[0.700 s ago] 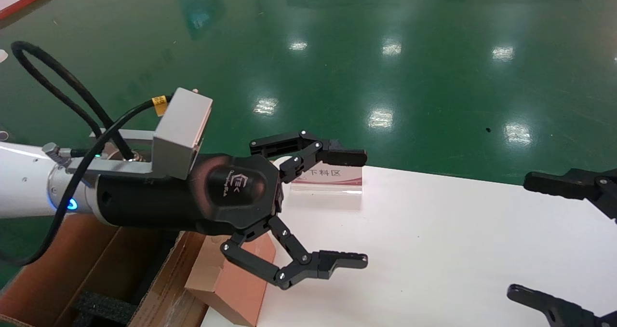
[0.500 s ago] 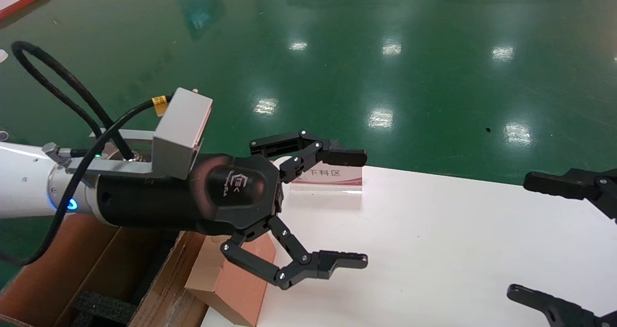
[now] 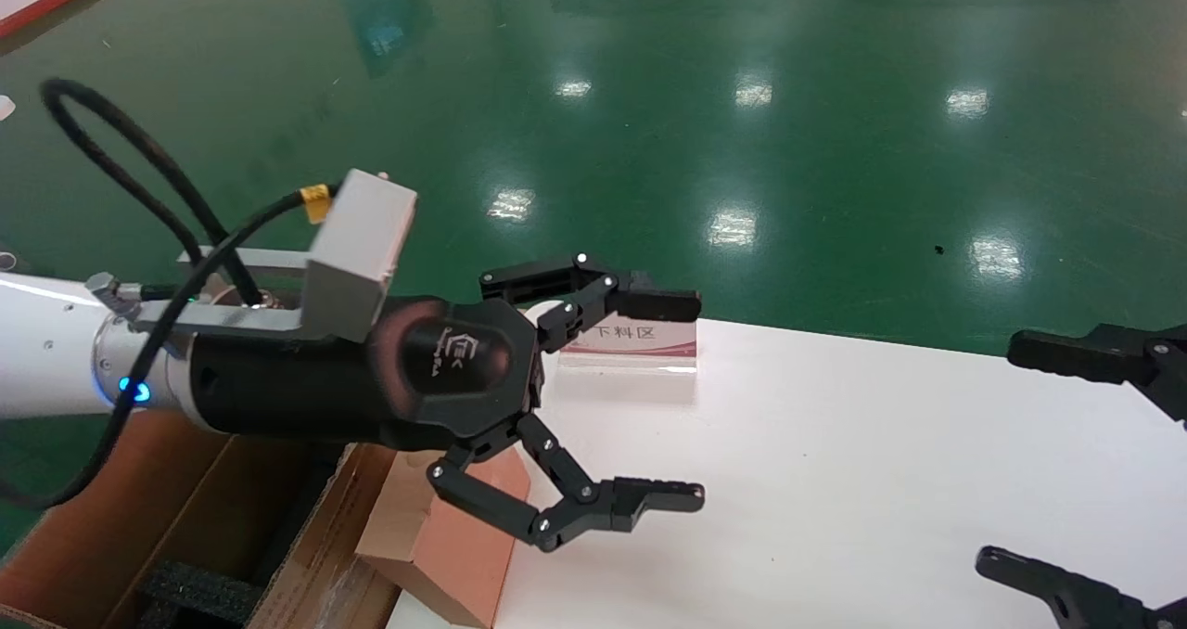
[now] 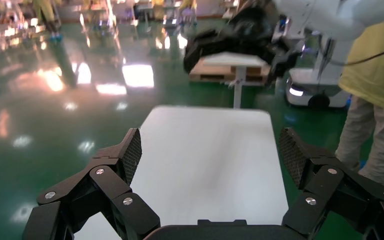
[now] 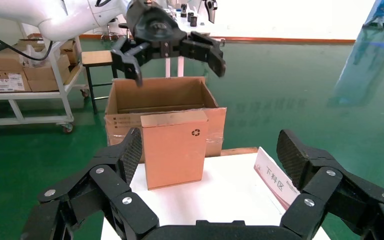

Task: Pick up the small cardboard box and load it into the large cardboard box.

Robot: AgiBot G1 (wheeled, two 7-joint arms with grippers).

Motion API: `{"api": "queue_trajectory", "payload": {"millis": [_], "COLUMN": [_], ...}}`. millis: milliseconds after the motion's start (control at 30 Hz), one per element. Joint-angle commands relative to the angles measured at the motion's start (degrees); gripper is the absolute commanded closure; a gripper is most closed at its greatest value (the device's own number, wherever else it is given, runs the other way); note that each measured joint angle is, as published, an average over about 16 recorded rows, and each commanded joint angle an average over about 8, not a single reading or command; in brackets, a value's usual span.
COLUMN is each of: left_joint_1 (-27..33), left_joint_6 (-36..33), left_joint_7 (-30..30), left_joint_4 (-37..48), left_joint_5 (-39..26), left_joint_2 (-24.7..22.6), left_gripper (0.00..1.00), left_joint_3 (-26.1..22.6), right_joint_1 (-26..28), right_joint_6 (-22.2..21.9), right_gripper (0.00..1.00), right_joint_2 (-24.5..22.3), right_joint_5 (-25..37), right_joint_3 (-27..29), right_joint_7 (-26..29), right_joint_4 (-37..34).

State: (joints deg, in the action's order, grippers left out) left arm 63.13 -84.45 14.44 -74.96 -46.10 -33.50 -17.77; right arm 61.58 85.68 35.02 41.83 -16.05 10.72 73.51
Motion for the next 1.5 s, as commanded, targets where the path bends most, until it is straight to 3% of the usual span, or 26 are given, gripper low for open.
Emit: {"api": "queue_trajectory", "payload": {"millis": [33,400,633,1067,1367,1500], "left_joint_1": [0.21,9.38,15.30,26.16,33.85,38.21], "left_joint_6": [0.55,-0.29,-3.42,-5.62,-6.05,-6.13], "left_joint_7": [0.64,17.42,24.62,31.92,38.13,42.77], "left_joint_4": [-0.50,-2.40,-2.58,-3.01,-2.90,-2.95], "left_joint_5": [-1.06,-15.34,-21.62,-27.55,-23.86,-25.22], "left_joint_2": [0.46,3.05,1.32,-1.10,-0.69,-0.29], "left_gripper": [0.00,0.00,0.00,0.00,0.00,0.00], "left_joint_3": [-0.36,-7.56,-12.14,-22.55,-33.35,-38.78], "right_joint_1": [0.01,0.03,0.04,0.05,0.06,0.06], "right_joint_6": [0.00,0.00,-0.02,-0.04,-0.06,-0.06], "right_gripper": [0.00,0.00,0.00,0.00,0.00,0.00], "right_joint_2": [0.00,-0.01,-0.03,-0.05,-0.06,-0.07], "right_joint_5": [0.00,-0.03,-0.05,-0.09,-0.12,-0.13], "right_joint_3": [-0.01,-0.06,-0.09,-0.15,-0.18,-0.20], "right_joint_7": [-0.01,-0.04,-0.05,-0.08,-0.10,-0.11], "right_joint_4": [-0.01,-0.03,-0.03,-0.03,-0.03,-0.03]}}
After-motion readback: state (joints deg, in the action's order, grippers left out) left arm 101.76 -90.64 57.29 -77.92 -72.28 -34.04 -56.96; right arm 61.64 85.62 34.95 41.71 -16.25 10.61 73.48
